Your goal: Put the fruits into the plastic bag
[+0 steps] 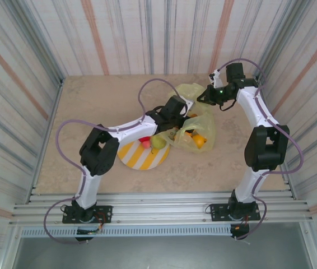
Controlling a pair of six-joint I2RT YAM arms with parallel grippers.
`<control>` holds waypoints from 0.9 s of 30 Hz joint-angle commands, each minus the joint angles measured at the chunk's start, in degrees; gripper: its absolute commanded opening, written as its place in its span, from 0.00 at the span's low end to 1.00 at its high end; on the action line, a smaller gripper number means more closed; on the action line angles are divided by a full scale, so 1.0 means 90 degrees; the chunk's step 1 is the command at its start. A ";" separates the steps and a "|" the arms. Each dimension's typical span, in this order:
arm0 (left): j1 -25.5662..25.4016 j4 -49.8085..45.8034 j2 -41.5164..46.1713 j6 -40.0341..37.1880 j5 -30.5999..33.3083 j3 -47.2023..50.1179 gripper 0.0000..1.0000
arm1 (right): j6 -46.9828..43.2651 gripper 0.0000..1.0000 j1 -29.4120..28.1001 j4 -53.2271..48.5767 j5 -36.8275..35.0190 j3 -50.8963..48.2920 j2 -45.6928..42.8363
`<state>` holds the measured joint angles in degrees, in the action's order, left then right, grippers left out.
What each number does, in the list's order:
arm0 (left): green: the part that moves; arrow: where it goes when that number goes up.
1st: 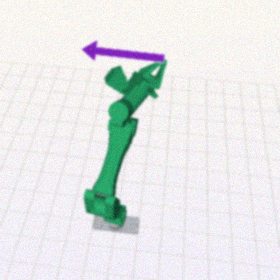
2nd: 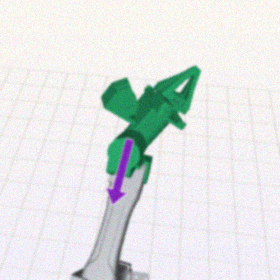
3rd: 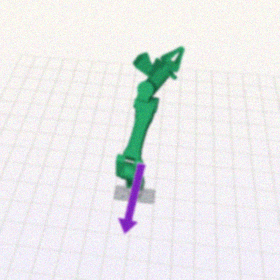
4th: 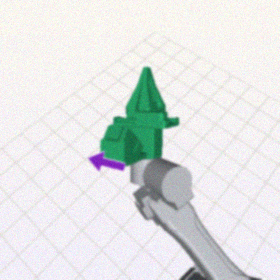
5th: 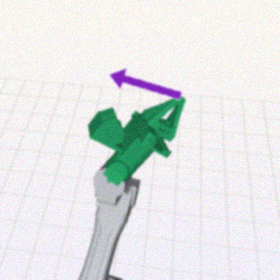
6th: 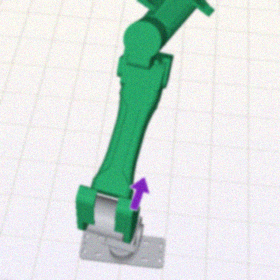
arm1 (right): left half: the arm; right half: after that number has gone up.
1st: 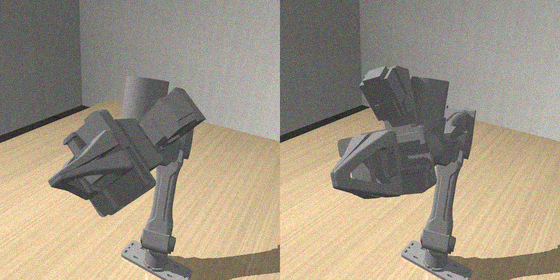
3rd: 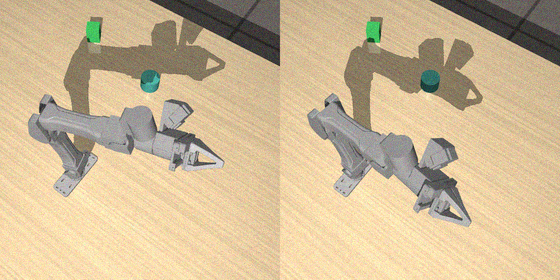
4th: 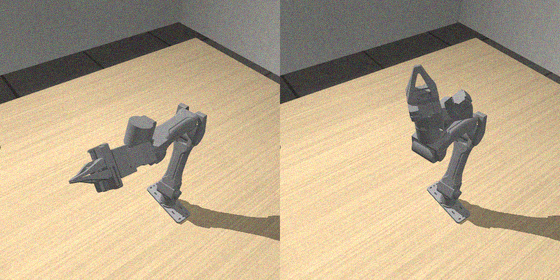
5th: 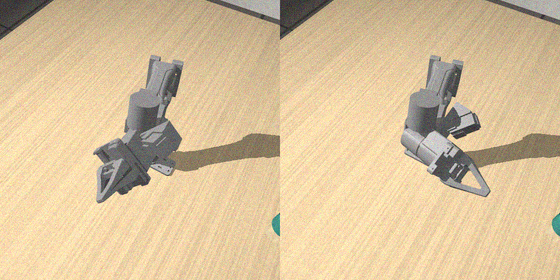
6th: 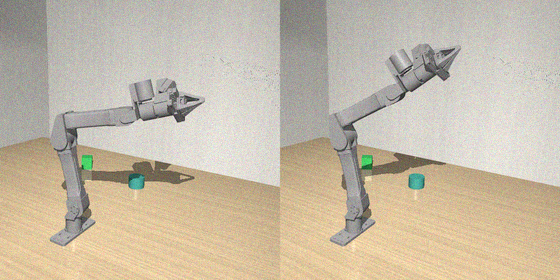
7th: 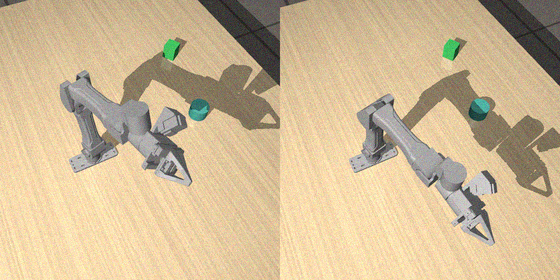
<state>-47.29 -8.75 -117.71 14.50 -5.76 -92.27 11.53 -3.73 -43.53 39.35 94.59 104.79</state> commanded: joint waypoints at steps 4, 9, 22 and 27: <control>0.0021 -0.0028 0.1127 -0.0293 0.0242 0.0832 0.87 | -0.0108 0.00 0.0024 -0.0110 0.0140 -0.0058 0.0002; 0.0030 0.0039 0.1795 -0.0426 0.0203 0.1625 0.87 | -0.0106 0.00 0.0035 -0.0109 0.0139 -0.0045 -0.0003; 0.0049 0.0609 0.3595 -0.0661 -0.0492 0.3398 0.88 | -0.0095 0.00 0.0052 -0.0124 0.0149 -0.0012 0.0070; 0.0059 0.0615 0.4118 -0.0698 -0.0814 0.3849 0.87 | -0.0104 0.00 0.0069 -0.0133 0.0140 -0.0024 0.0037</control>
<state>-47.22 -4.23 -83.94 9.72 -9.98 -59.75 11.51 -3.62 -43.53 39.44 94.59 104.79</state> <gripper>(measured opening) 0.876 0.047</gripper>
